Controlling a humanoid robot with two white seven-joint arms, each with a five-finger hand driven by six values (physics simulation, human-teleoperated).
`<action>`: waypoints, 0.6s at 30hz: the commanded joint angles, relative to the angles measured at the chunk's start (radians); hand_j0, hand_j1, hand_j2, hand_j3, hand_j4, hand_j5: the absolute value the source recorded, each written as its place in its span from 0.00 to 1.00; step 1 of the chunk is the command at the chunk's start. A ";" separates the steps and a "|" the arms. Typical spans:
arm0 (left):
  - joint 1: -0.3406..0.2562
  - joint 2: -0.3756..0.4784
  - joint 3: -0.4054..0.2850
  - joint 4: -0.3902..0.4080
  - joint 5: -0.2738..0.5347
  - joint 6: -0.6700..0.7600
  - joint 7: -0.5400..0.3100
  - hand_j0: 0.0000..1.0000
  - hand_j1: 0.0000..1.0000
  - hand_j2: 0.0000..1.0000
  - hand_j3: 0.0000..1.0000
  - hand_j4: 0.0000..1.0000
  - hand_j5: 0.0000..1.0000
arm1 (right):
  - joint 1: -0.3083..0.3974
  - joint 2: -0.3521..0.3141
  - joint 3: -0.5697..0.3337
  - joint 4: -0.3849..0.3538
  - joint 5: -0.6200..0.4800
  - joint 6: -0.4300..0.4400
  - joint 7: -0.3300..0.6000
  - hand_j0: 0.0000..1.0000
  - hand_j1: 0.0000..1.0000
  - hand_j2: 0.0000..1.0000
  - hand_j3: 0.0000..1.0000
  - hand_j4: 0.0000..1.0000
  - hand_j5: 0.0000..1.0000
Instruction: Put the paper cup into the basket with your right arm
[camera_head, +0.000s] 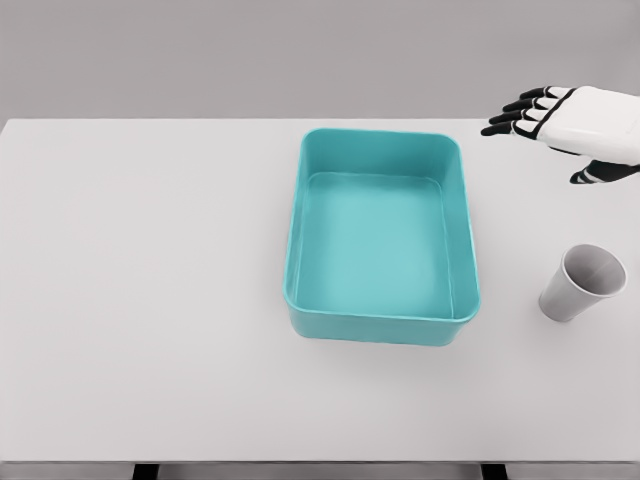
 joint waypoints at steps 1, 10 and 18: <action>-0.002 0.000 0.000 0.000 0.000 0.000 0.000 1.00 1.00 1.00 1.00 1.00 1.00 | -0.002 -0.003 0.001 -0.002 -0.002 -0.001 0.002 1.00 1.00 1.00 1.00 1.00 1.00; 0.000 0.000 0.000 0.000 0.000 0.000 0.000 1.00 1.00 1.00 1.00 1.00 1.00 | 0.003 -0.026 -0.027 0.265 -0.448 0.000 0.119 1.00 1.00 1.00 1.00 1.00 1.00; 0.000 0.000 0.000 0.000 0.000 0.000 0.000 1.00 1.00 1.00 1.00 1.00 1.00 | 0.195 -0.203 -0.070 0.600 -0.954 -0.116 0.119 1.00 1.00 1.00 1.00 1.00 1.00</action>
